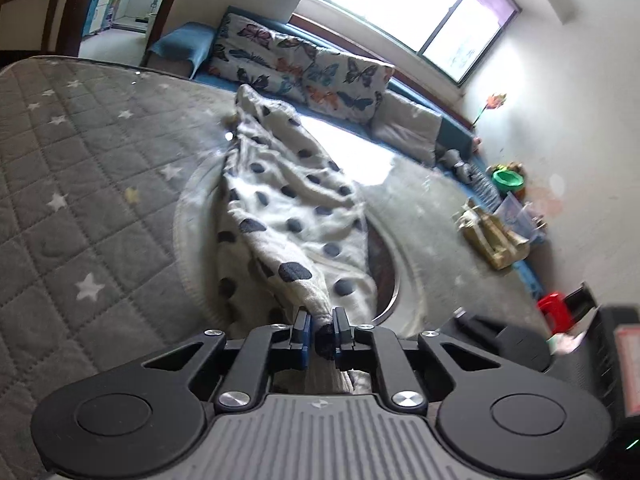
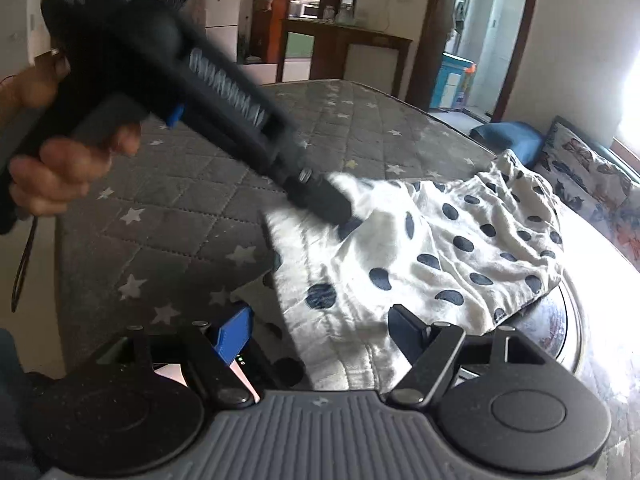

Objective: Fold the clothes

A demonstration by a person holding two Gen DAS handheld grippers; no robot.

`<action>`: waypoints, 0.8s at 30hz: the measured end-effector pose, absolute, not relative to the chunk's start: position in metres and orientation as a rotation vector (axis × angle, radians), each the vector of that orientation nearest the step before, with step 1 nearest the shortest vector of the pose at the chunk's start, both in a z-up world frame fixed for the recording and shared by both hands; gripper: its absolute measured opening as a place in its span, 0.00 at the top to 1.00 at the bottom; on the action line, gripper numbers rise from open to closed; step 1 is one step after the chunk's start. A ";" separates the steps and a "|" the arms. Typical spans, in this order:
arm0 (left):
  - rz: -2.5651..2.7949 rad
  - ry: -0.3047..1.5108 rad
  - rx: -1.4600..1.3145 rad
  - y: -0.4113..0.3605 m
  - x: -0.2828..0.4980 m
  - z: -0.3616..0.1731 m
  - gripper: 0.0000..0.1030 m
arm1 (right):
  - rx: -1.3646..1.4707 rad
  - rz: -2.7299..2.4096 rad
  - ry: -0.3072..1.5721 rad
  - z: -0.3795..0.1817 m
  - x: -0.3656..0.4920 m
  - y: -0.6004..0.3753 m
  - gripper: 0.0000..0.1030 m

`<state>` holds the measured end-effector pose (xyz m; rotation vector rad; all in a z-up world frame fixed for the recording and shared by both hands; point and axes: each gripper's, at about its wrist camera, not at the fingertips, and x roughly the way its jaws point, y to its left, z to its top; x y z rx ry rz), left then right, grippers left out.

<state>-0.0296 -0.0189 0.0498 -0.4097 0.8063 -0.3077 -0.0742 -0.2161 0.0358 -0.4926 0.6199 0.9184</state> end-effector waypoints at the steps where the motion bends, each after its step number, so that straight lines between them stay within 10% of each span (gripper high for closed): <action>1: -0.312 0.806 -0.415 -0.019 -0.029 0.051 0.89 | -0.495 0.908 0.616 0.035 -0.075 -0.215 0.26; 11: -0.360 0.799 -0.464 -0.020 -0.023 0.058 0.89 | -0.500 0.746 0.570 0.039 -0.077 -0.234 0.69; 24: -0.299 0.902 -0.318 -0.016 -0.036 0.035 0.76 | -0.533 0.824 0.673 0.046 -0.092 -0.257 0.72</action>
